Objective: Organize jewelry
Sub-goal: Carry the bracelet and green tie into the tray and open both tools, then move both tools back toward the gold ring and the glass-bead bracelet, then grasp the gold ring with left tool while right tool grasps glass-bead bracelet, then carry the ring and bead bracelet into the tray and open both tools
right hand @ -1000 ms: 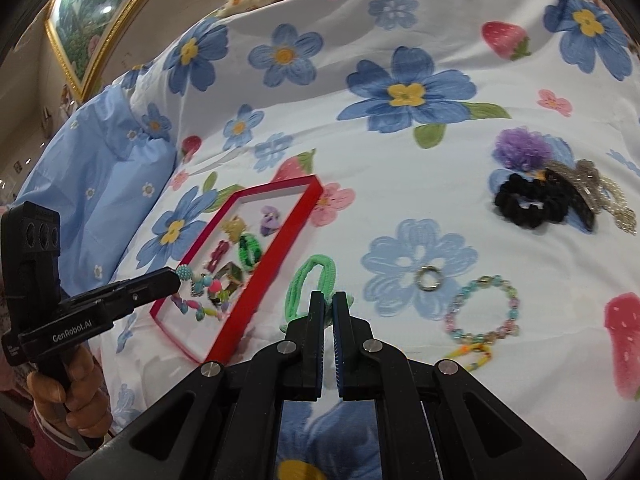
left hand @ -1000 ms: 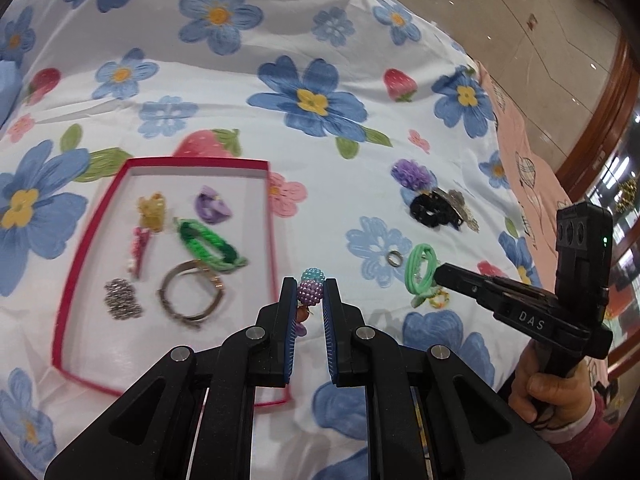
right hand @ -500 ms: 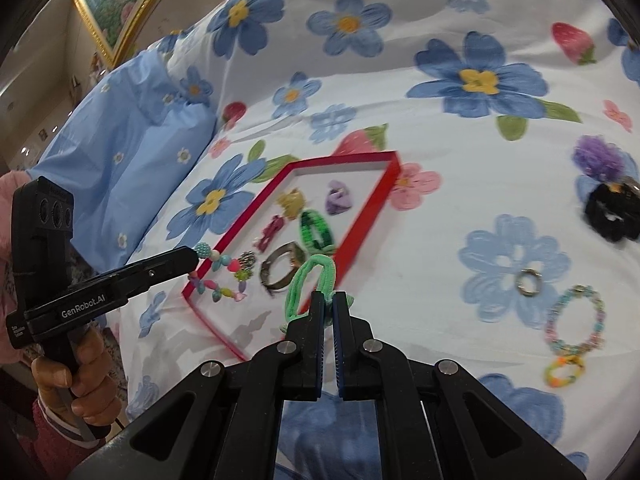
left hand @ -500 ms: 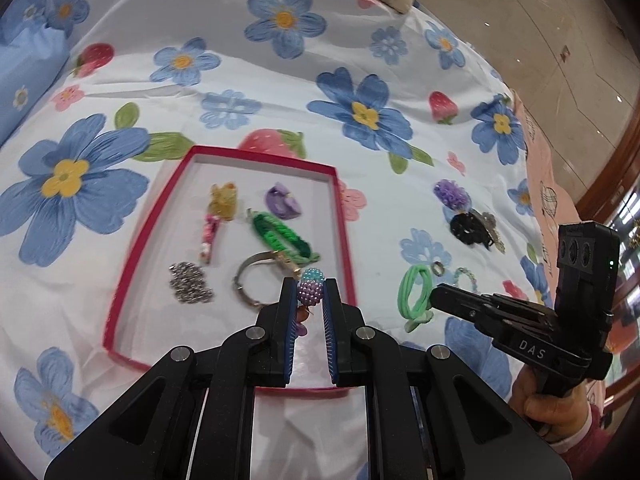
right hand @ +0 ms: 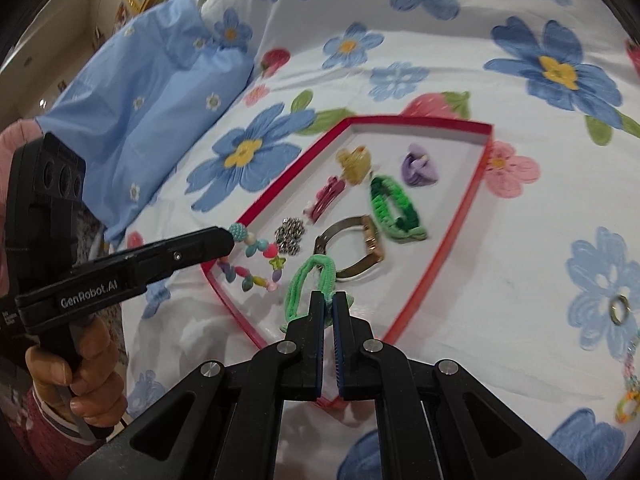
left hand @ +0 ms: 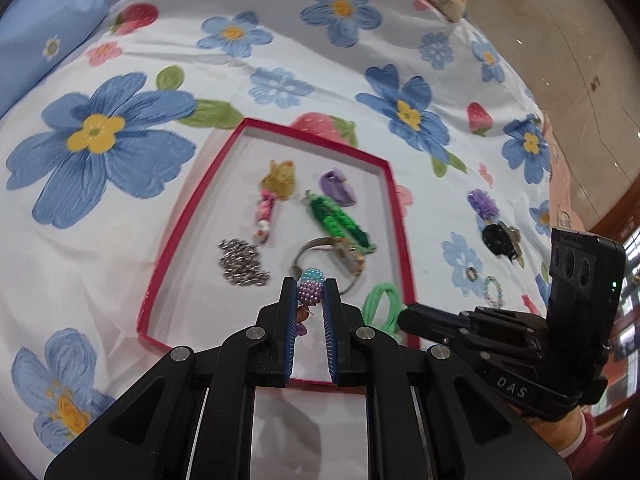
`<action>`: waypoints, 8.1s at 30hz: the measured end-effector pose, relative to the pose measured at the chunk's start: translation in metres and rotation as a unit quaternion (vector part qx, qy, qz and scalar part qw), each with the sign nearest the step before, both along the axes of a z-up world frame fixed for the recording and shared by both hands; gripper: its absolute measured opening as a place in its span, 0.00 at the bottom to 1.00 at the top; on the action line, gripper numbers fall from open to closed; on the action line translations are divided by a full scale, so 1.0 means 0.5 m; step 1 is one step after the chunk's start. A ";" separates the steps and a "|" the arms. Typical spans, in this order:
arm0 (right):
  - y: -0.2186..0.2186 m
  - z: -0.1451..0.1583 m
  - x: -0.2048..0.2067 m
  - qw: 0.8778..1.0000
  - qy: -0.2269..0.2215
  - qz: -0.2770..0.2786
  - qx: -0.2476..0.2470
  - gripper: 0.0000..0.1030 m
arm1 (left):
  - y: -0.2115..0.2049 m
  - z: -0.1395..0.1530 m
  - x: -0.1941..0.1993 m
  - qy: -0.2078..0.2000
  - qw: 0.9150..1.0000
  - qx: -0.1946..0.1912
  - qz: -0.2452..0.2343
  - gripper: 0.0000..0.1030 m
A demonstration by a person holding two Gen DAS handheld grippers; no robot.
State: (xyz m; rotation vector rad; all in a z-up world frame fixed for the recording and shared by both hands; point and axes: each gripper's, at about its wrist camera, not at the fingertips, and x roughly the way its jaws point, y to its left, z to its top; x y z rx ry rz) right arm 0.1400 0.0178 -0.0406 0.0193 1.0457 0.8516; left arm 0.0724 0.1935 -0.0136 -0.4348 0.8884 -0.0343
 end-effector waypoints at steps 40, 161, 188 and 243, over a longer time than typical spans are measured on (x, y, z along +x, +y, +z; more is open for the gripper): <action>-0.028 -0.010 0.011 1.000 0.002 -0.021 -0.002 0.31 | 0.017 -0.060 0.012 0.062 0.994 0.069 0.048 0.49; -0.317 0.111 0.023 0.982 -0.069 -0.173 0.027 0.07 | -0.268 0.044 0.068 -0.014 0.991 0.065 -0.118 0.20; -0.055 0.136 -0.012 0.995 -0.071 -0.045 0.051 0.07 | -0.008 0.033 -0.039 -0.005 0.997 0.074 0.013 0.20; 0.019 -0.057 0.046 0.999 0.027 -0.026 -0.009 0.09 | -0.015 -0.114 0.063 0.095 0.991 0.086 -0.035 0.21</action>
